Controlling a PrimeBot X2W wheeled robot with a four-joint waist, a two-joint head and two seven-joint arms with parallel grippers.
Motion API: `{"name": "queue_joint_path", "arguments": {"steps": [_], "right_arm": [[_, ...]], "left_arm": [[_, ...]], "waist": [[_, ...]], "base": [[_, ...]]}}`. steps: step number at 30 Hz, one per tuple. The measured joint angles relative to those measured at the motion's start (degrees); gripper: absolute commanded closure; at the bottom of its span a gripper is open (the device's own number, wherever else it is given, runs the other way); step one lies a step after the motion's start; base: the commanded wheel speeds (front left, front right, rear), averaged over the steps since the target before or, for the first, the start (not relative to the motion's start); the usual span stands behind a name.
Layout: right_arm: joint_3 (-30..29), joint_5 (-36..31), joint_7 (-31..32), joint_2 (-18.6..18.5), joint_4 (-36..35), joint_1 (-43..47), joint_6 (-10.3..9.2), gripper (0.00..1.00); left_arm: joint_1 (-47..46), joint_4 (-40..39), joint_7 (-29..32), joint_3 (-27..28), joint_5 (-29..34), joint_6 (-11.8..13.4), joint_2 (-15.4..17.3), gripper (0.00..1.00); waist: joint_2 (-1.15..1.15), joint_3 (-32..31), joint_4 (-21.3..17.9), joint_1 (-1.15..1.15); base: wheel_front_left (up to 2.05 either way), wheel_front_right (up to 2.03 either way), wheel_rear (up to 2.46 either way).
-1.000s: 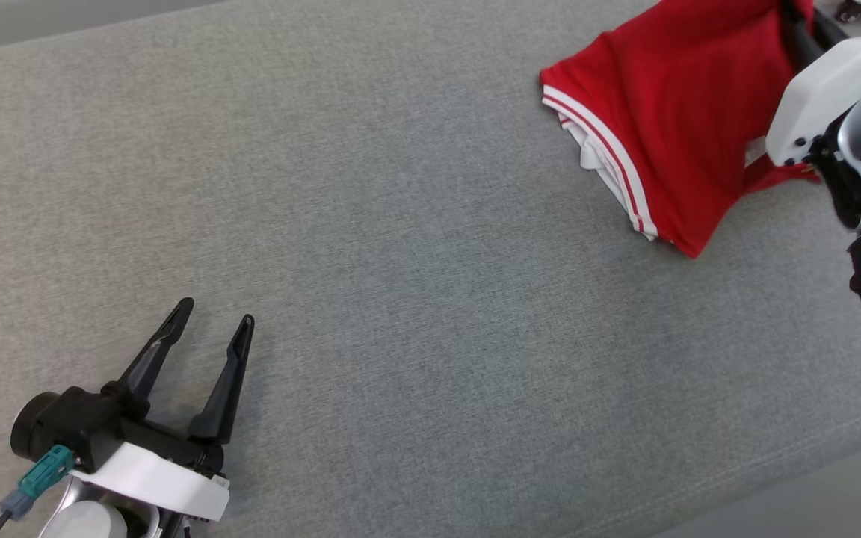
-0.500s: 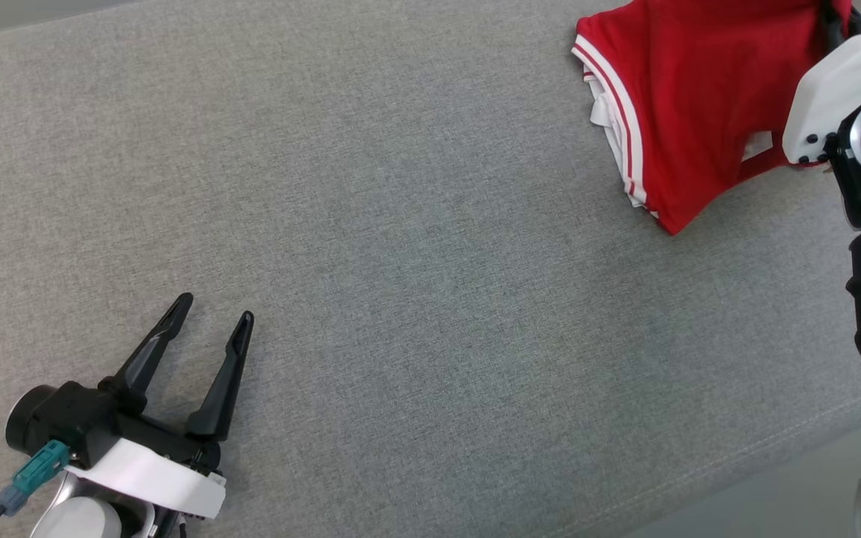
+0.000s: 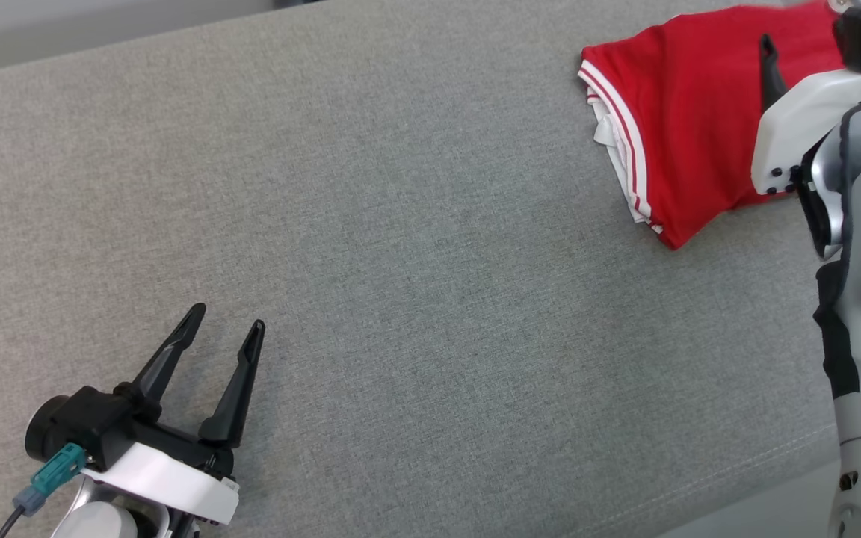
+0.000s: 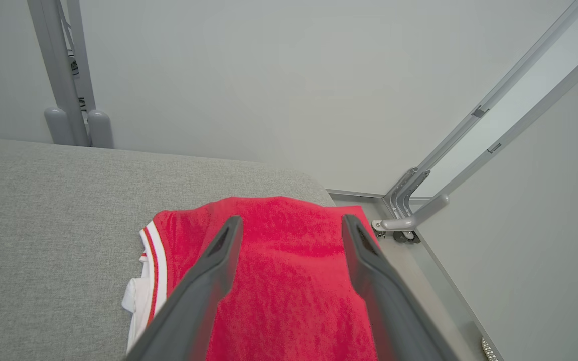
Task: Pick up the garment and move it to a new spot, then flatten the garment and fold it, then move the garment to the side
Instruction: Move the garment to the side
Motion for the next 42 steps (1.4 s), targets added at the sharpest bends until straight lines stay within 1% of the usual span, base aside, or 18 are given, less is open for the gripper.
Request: {"name": "queue_joint_path", "arguments": {"steps": [9, 18, 25, 33, 38, 42], "right_arm": [[4.7, 4.1, -3.7, -0.2, -2.3, 3.3, 0.0, 0.0], [8.9, 10.7, -5.6, -2.5, -7.6, 10.6, 0.0, 0.0], [11.9, 14.8, -9.0, -4.4, -12.6, 18.9, 0.0, 0.0], [9.1, 18.8, -12.7, -4.4, -15.7, 29.8, -0.01, 0.0], [11.9, 22.5, -16.1, -5.0, -16.5, 35.6, 0.0, 0.0], [12.4, 24.6, -19.1, -5.0, -17.1, 39.9, 0.0, 0.0]], "left_arm": [[0.0, 1.6, -0.9, -0.8, -0.1, 0.6, -2.2, 0.0], [0.1, 3.9, -1.5, -0.7, -0.4, 1.2, -4.7, 0.0], [0.7, 5.2, -1.7, -0.3, -0.3, 1.5, -6.3, 0.0], [1.5, 5.8, -1.8, 1.2, 0.4, 2.0, -7.6, 0.0], [2.8, 6.0, -1.8, 2.6, 0.5, 2.3, -8.9, 0.0], [4.4, 6.2, -1.8, 3.8, 0.9, 2.7, -9.7, 0.0]], "waist": [[0.0, -3.7, 1.1, 0.0], [0.0, -7.6, 4.2, 0.0], [0.0, -10.8, 7.8, 0.0], [0.0, -14.4, 12.8, 0.0], [0.0, -16.7, 15.9, 0.0], [0.0, -18.5, 18.1, 0.0]], "base": [[0.0, 0.0, 0.0], [0.0, 0.0, 0.0], [0.0, 0.0, 0.0], [0.0, 0.0, 0.0], [0.0, 0.0, 0.0], [0.0, 0.0, 0.0]]}}
